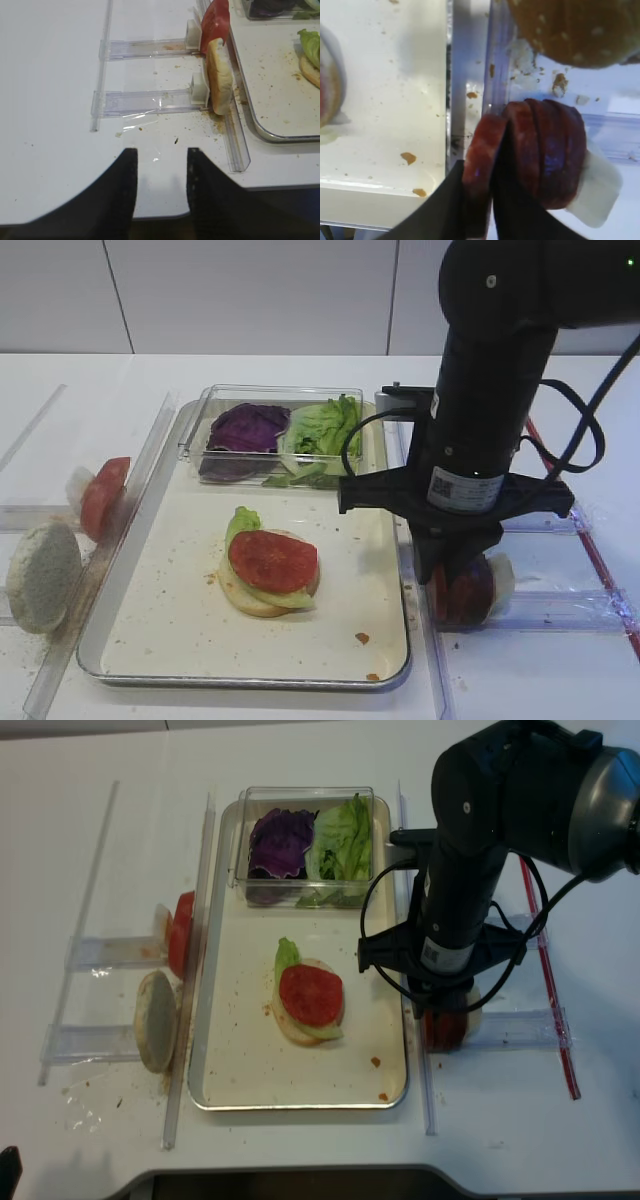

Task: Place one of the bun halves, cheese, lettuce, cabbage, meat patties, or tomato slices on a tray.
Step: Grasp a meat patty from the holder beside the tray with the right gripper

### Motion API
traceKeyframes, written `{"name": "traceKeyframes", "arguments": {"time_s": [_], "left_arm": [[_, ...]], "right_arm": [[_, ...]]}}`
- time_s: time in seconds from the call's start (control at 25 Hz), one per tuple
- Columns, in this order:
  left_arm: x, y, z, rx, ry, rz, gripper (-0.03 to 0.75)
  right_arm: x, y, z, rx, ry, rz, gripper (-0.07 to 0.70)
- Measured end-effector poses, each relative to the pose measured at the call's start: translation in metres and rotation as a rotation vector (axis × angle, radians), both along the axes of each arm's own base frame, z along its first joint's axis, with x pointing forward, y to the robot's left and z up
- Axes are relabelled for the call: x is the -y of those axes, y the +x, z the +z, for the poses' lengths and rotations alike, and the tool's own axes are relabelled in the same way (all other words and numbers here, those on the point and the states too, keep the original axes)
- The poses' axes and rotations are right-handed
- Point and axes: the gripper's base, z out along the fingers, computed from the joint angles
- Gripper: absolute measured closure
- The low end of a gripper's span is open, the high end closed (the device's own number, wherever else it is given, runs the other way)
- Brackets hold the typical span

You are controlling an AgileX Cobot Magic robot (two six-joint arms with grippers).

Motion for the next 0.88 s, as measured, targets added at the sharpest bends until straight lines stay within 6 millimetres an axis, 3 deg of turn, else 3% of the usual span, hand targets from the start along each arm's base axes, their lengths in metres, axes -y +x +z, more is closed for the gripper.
{"name": "traceKeyframes", "arguments": {"time_s": [0.88], "left_arm": [[0.0,0.0,0.0,0.0,0.0,0.0,0.481]], "right_arm": [[0.0008,-0.0024,0.0019,-0.031,-0.011,0.016,0.517]]}}
